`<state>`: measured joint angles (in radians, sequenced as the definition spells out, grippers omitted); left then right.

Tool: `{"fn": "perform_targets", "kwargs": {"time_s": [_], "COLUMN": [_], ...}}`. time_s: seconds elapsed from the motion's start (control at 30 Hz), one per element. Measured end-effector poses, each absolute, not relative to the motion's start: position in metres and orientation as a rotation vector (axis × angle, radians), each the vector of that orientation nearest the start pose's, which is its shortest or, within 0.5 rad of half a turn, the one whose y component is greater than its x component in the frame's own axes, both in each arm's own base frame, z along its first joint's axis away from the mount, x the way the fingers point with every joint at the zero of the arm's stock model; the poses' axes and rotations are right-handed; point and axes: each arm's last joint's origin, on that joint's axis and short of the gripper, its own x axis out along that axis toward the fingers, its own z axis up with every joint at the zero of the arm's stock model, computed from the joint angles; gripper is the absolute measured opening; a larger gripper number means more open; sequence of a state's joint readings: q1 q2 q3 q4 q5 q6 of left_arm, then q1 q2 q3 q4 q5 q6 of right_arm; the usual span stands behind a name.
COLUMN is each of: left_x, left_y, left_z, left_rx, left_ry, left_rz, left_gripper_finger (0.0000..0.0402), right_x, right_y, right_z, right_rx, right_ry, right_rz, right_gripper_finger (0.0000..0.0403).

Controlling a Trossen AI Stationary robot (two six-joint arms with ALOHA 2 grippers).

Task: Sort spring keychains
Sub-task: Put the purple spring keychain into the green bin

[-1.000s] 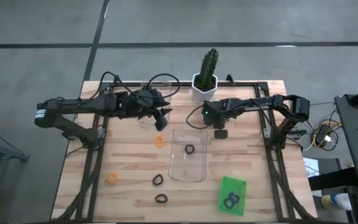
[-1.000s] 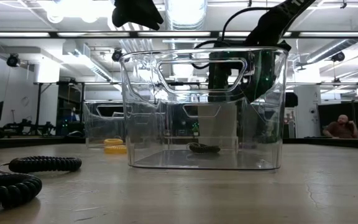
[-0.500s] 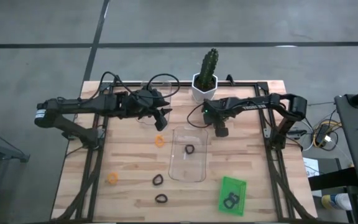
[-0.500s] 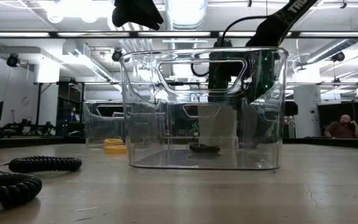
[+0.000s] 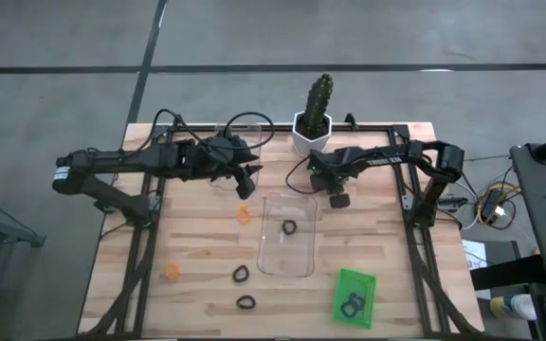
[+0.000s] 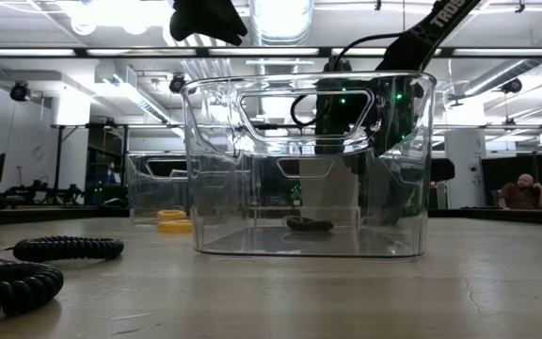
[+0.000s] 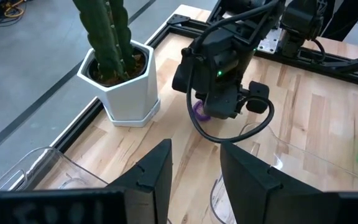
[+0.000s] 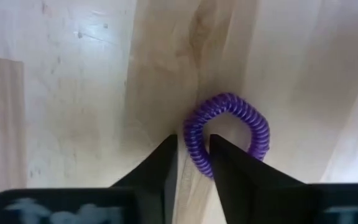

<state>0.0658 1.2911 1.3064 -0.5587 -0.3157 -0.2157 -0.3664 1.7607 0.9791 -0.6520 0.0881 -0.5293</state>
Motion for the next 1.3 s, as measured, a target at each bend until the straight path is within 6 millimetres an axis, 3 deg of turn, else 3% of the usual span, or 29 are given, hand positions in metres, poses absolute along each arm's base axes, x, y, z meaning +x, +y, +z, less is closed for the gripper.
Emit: {"fn": "perform_targets", "kwargs": {"time_s": [0.13, 0.33, 0.6, 0.93, 1.17, 1.3], "left_x": [0.272, 0.272, 0.272, 0.272, 0.272, 0.272], "left_y": [0.027, 0.027, 0.027, 0.027, 0.027, 0.027], "left_z": [0.372, 0.372, 0.372, 0.372, 0.372, 0.372], "left_rx": [-0.140, -0.140, -0.143, -0.141, -0.156, -0.161], "left_ry": [0.499, 0.499, 0.500, 0.501, 0.498, 0.498], "left_rz": [0.428, 0.429, 0.421, 0.420, 0.422, 0.423], "left_gripper_finger": [0.0128, 0.0128, 0.0128, 0.0129, 0.0128, 0.0129], "right_x": [0.277, 0.270, 0.258, 0.230, 0.222, 0.225], "right_y": [-0.109, -0.107, -0.082, 0.004, 0.075, 0.115], "right_z": [0.137, 0.144, 0.192, 0.269, 0.306, 0.315], "right_rx": [-0.193, -0.098, 0.094, 0.299, 0.494, 0.565], "right_ry": [1.487, 1.549, 1.543, 1.337, 1.259, 1.275], "right_rz": [-0.009, -0.102, -0.105, 0.006, 0.112, 0.205], "right_gripper_finger": [0.0026, 0.0013, 0.0011, 0.0011, 0.0011, 0.0011]}}
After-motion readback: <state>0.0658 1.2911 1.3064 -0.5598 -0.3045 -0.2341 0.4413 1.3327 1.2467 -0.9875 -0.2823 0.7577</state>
